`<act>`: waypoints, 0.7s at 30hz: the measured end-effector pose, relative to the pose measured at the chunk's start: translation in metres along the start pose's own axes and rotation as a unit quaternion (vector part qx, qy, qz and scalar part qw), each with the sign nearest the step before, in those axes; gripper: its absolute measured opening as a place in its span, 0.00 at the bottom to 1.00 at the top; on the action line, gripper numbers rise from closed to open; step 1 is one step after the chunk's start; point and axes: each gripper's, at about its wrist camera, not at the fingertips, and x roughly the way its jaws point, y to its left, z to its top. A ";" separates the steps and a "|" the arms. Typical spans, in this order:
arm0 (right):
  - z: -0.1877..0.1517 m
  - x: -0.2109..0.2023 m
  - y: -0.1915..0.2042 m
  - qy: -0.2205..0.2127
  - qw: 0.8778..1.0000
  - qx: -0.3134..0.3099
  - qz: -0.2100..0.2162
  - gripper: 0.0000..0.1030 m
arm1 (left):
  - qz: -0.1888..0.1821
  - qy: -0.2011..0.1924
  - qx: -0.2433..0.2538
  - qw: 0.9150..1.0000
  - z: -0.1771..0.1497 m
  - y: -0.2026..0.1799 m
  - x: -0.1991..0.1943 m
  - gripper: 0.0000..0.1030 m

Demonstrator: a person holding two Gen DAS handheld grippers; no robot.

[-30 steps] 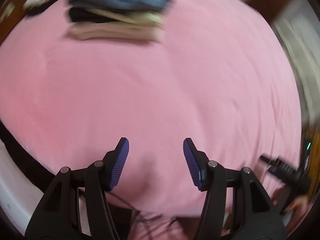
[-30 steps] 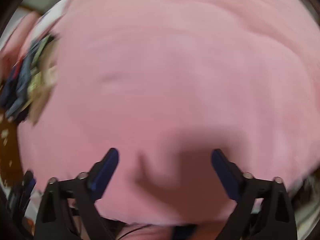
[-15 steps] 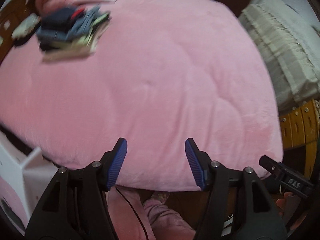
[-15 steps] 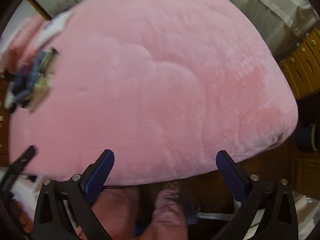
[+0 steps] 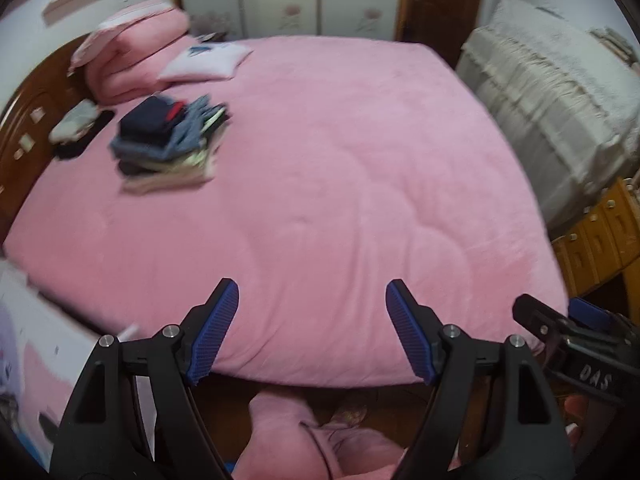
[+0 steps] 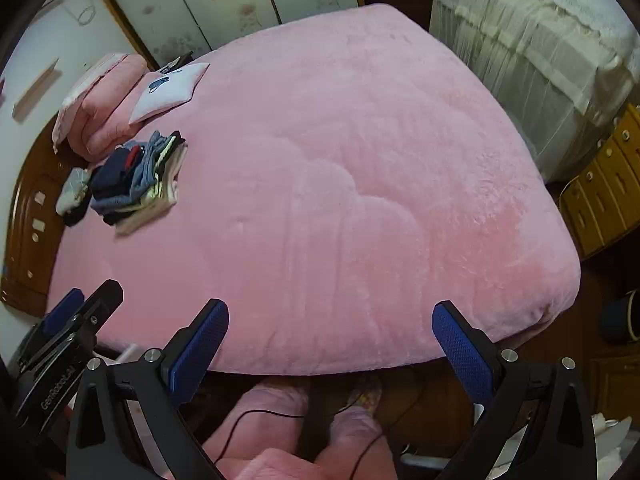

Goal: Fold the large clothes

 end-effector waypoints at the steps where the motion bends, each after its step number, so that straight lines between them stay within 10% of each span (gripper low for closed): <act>1: -0.016 0.003 0.006 -0.004 1.000 -0.004 0.001 1.00 | 0.013 0.001 -0.002 1.000 -0.009 0.003 0.000 0.72; 21: -0.051 0.014 0.041 -0.046 0.992 -0.116 0.010 1.00 | 0.003 -0.009 -0.007 1.000 -0.034 0.027 0.017 0.78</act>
